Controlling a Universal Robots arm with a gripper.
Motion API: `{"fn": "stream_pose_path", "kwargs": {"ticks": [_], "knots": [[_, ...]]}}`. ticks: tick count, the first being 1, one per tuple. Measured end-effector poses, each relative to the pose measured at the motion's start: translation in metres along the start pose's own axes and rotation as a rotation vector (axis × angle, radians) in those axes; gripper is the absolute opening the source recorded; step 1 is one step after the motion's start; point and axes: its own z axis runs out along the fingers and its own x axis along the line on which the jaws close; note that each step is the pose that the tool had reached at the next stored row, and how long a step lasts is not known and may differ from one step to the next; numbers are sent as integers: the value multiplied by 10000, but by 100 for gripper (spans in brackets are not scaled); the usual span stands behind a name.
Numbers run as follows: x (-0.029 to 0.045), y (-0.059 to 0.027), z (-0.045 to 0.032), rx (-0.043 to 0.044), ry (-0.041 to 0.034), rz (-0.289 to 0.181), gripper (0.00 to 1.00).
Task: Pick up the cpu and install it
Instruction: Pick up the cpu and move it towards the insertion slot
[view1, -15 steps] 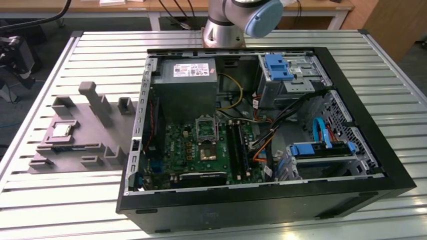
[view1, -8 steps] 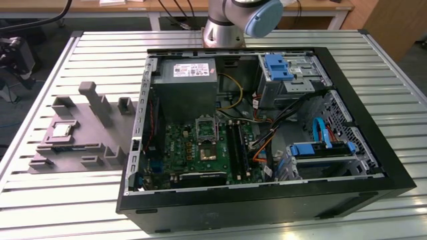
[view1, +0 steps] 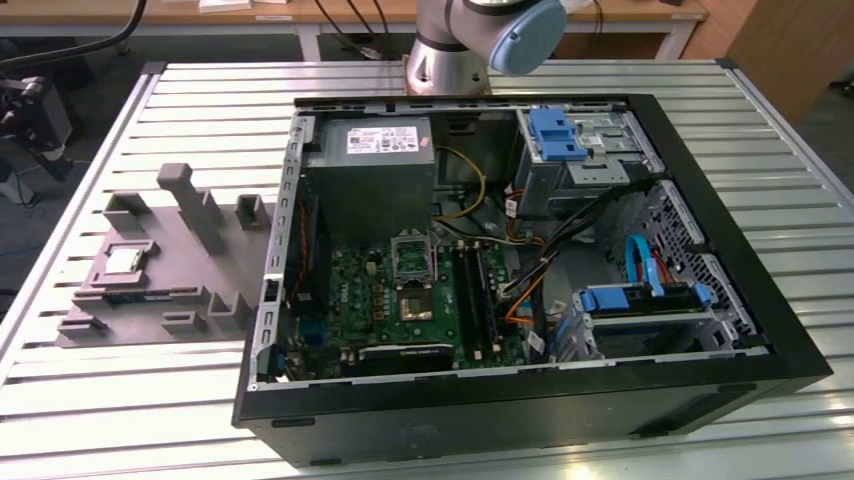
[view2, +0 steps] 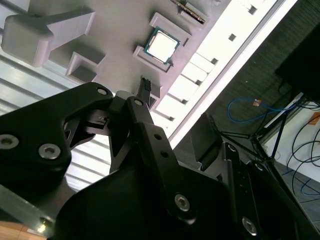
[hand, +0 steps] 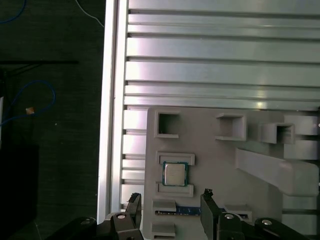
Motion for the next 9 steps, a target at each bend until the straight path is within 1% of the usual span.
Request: {"fn": "stream_pose_path", "kwargs": {"ticks": [9], "knots": [[0, -1, 34, 1, 1, 0, 59]]}}
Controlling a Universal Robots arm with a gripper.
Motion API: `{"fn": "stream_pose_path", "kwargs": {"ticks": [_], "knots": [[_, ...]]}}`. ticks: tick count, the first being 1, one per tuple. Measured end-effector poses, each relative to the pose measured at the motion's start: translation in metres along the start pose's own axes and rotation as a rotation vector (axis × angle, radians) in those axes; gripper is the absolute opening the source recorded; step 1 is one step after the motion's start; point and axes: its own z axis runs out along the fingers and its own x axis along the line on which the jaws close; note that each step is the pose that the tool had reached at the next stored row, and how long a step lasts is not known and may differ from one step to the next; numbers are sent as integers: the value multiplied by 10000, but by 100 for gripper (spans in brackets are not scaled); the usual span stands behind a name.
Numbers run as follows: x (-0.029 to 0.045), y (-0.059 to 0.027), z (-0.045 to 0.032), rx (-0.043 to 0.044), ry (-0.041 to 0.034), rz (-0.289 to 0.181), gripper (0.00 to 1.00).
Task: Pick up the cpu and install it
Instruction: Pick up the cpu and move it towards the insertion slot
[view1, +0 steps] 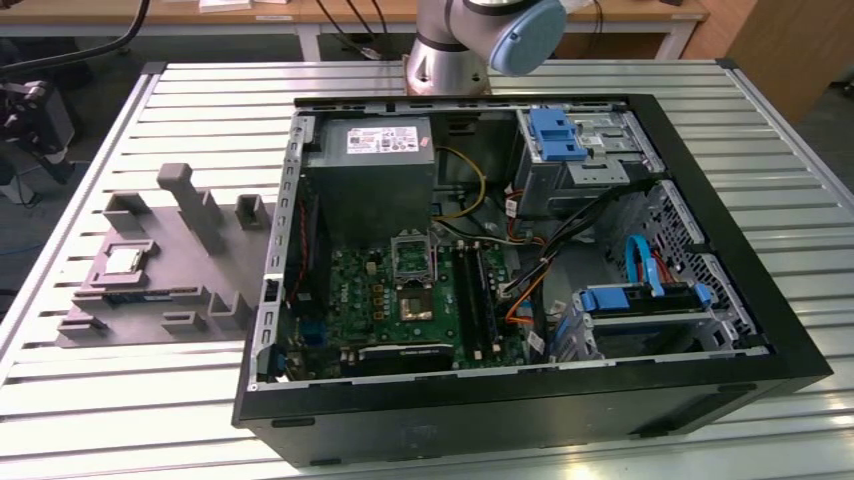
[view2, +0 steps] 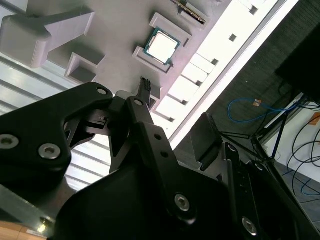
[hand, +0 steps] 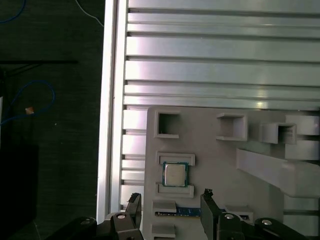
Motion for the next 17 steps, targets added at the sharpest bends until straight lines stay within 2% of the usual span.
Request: {"fn": "stream_pose_path", "kwargs": {"ticks": [17], "knots": [[0, -9, 84, -1, 0, 0, 59]]}}
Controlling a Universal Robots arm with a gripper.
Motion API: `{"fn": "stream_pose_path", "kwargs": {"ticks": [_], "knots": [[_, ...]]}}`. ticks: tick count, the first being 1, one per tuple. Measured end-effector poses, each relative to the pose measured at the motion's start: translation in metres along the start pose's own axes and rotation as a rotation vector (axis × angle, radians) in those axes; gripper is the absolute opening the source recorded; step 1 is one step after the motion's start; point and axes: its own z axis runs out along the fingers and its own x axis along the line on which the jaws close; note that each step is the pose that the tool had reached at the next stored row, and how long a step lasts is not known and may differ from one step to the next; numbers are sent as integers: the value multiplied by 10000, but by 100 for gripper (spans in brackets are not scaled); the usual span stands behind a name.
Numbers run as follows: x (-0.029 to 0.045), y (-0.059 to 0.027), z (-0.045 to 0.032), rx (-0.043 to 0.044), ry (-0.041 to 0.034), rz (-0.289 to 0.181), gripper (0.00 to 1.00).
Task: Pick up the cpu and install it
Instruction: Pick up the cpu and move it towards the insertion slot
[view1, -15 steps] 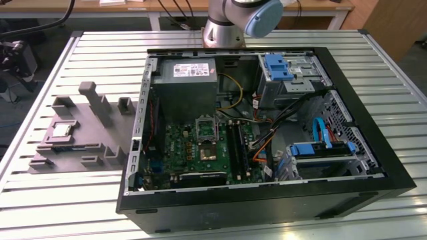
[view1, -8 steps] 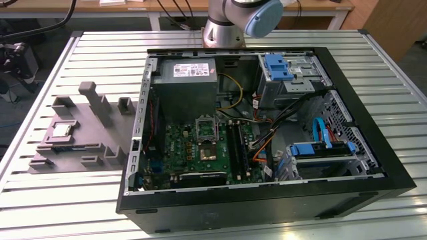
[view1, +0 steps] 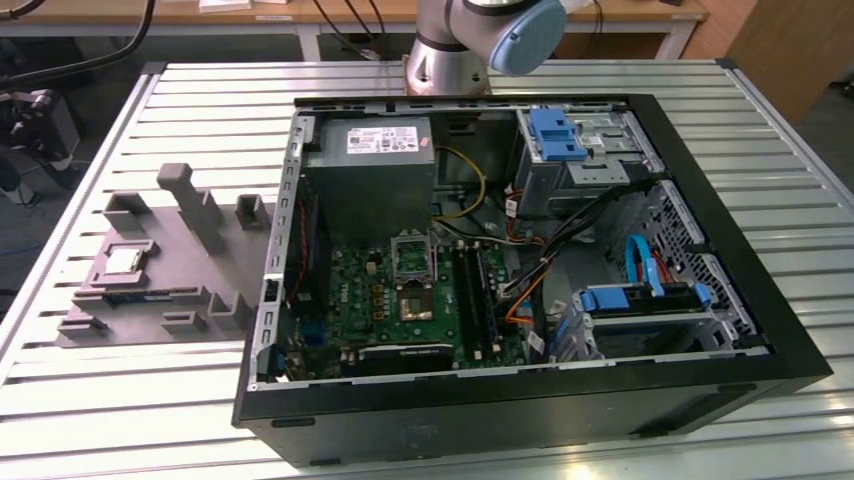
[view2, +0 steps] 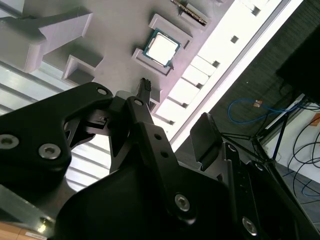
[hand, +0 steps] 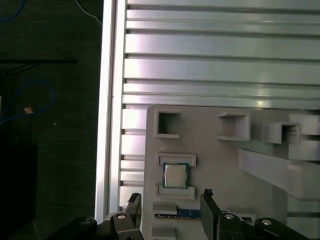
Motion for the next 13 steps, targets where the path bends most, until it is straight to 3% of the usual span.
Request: {"fn": "stream_pose_path", "kwargs": {"ticks": [13], "knots": [[-1, -8, 84, 0, 0, 0, 59]]}}
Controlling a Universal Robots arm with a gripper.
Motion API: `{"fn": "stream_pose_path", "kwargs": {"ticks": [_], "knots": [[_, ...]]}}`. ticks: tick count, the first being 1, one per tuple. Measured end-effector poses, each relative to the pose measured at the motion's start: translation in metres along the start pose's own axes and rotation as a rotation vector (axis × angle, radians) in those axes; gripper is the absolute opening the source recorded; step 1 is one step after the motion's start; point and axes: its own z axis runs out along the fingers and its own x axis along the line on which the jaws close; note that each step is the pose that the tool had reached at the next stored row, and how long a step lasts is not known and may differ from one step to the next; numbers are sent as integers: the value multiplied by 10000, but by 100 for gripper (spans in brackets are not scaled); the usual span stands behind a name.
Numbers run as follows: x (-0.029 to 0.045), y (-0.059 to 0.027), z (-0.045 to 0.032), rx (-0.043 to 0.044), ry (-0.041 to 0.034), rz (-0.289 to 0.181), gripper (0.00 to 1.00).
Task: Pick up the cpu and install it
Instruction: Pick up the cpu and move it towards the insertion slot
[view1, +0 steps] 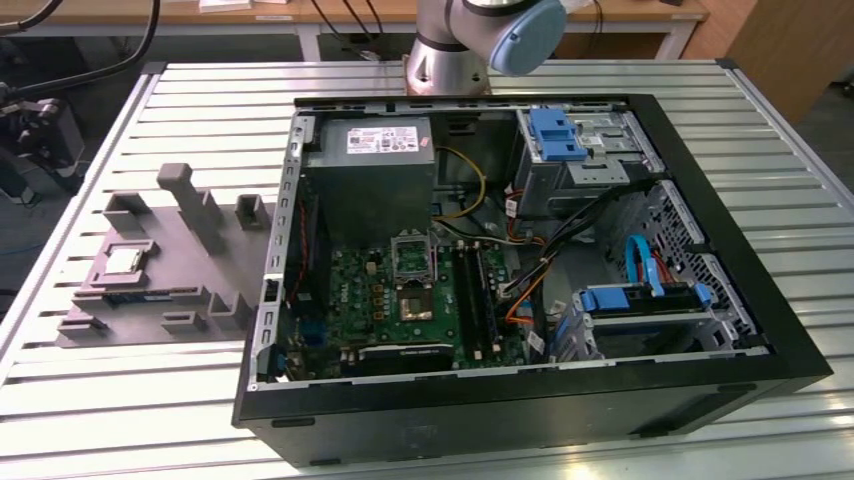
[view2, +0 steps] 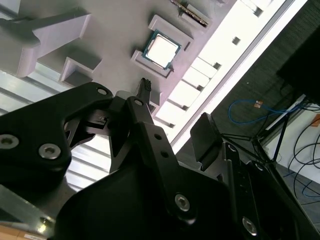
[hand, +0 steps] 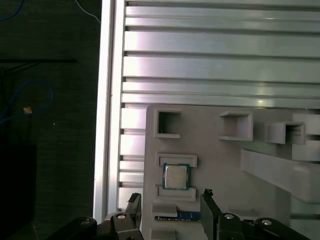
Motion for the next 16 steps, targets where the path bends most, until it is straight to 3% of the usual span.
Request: {"fn": "stream_pose_path", "kwargs": {"ticks": [16], "knots": [[0, -16, 105, -3, 2, -1, 59]]}}
